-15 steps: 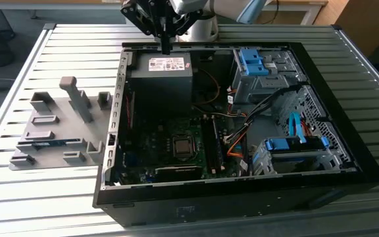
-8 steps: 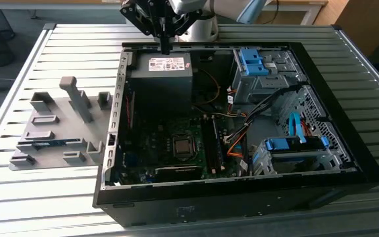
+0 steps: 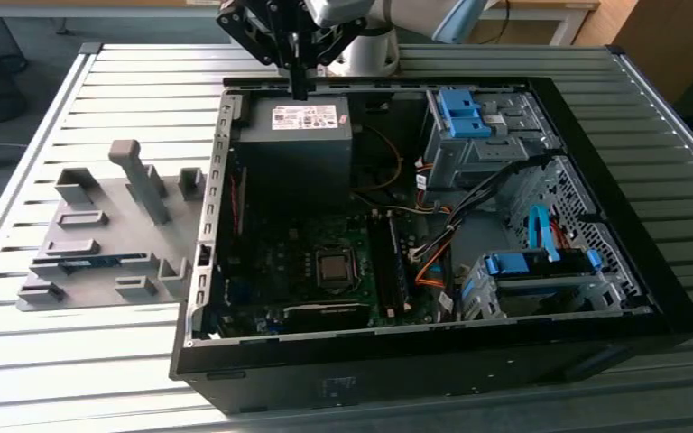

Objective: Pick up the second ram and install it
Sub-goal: 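Reach for the second ram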

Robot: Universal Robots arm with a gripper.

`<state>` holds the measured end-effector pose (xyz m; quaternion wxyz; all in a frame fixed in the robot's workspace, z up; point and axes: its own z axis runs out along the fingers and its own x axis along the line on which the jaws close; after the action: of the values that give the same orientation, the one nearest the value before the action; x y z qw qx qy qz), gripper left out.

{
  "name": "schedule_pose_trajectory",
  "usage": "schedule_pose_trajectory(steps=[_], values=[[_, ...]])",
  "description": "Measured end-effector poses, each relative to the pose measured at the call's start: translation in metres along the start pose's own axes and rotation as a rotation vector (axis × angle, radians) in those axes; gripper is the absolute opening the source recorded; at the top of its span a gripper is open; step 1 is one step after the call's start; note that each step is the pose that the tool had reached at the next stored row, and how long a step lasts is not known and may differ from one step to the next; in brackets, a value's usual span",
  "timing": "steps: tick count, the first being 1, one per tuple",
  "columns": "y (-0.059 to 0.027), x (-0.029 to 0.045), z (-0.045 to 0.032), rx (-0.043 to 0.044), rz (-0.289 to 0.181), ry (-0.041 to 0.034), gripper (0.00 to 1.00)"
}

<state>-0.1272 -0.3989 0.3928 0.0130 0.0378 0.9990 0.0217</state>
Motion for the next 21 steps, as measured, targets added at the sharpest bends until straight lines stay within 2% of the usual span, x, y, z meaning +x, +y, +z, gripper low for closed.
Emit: schedule_pose_trajectory(steps=[21], values=[[-0.0006,0.0071,0.0014,0.0002,0.000,0.0028,0.11]])
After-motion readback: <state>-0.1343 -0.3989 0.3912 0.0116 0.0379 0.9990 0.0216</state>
